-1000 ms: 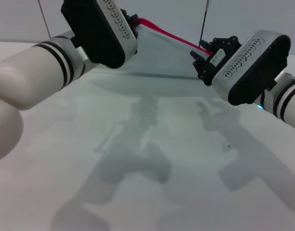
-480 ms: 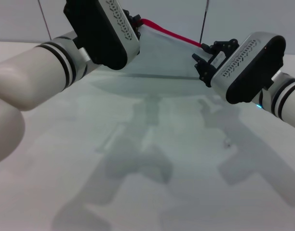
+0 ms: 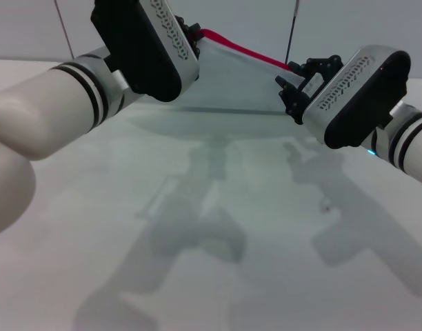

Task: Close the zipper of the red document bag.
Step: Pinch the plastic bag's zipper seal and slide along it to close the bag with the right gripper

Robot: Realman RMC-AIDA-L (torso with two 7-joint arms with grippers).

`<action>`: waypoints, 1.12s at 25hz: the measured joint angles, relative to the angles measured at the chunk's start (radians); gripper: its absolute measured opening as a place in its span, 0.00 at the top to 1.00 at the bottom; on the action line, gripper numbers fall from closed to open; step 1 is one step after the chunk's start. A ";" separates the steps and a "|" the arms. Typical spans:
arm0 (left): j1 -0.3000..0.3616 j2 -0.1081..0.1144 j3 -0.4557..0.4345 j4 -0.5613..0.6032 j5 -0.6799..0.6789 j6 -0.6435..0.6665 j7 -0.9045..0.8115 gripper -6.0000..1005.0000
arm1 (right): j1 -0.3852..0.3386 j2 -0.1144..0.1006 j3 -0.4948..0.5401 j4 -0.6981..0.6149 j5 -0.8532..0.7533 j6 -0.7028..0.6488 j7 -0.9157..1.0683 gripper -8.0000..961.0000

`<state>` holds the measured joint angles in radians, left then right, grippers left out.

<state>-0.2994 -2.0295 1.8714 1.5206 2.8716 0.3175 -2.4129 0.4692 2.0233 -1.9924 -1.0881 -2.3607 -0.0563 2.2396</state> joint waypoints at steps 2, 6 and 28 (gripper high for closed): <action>0.001 0.000 0.000 0.000 0.000 0.000 0.000 0.94 | -0.001 0.000 0.001 -0.001 0.000 0.001 -0.001 0.73; 0.001 0.000 0.000 -0.001 0.000 0.000 0.000 0.94 | -0.002 0.000 0.005 -0.001 0.000 0.001 -0.002 0.73; 0.003 0.000 0.005 0.011 0.000 0.000 0.002 0.94 | 0.010 0.000 0.033 0.017 -0.009 0.003 -0.006 0.73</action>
<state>-0.2963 -2.0295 1.8759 1.5314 2.8716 0.3175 -2.4113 0.4791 2.0232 -1.9594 -1.0712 -2.3698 -0.0535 2.2334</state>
